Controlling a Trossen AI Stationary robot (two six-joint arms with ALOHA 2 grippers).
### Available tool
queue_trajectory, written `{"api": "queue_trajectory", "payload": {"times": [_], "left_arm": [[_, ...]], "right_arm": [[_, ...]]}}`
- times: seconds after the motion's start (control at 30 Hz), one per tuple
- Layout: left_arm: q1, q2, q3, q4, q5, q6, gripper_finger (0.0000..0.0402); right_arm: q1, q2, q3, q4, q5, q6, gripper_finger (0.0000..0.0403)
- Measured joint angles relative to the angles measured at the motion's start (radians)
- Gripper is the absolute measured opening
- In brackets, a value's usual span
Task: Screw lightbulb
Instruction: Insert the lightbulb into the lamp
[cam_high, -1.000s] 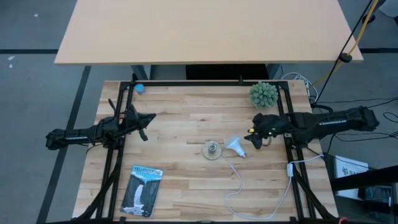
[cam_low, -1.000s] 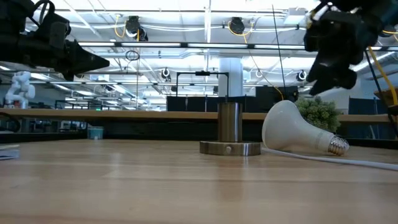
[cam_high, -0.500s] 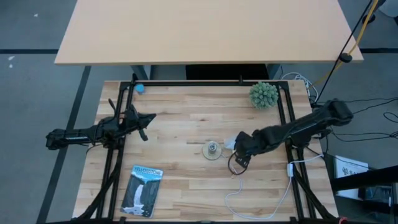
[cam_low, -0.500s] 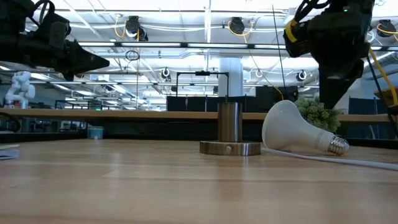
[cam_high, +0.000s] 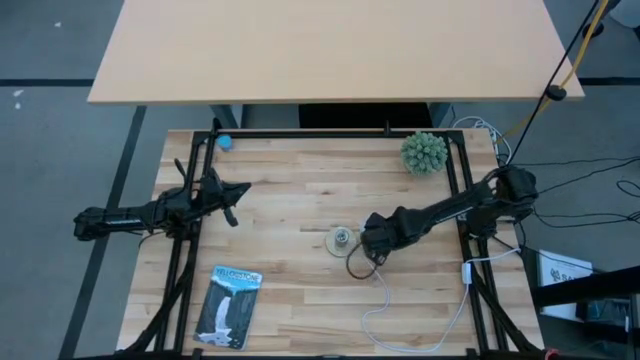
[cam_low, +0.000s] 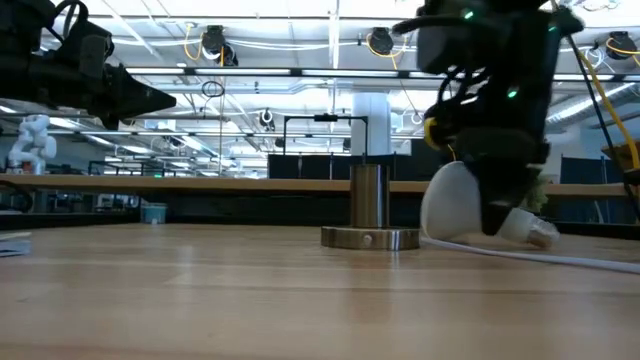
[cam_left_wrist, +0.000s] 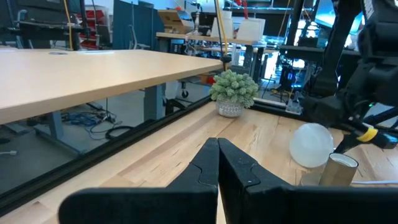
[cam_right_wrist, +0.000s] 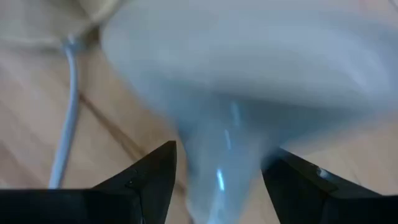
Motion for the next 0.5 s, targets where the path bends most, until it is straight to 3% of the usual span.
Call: {"api": "queue_trajectory", "payload": {"times": [0.13, 0.27, 0.5], "left_arm": [[0.000, 0.000, 0.000, 0.000, 0.000, 0.000, 0.0000], [0.000, 0.000, 0.000, 0.000, 0.000, 0.000, 0.0000], [0.000, 0.000, 0.000, 0.000, 0.000, 0.000, 0.0000]], "right_arm": [[-0.050, 0.035, 0.000, 0.098, -0.036, -0.059, 0.0206], [-0.079, 0.048, 0.000, 0.132, -0.053, -0.118, 0.0150], [-0.097, -0.015, 0.000, 0.012, -0.049, -0.159, 0.0148]]}}
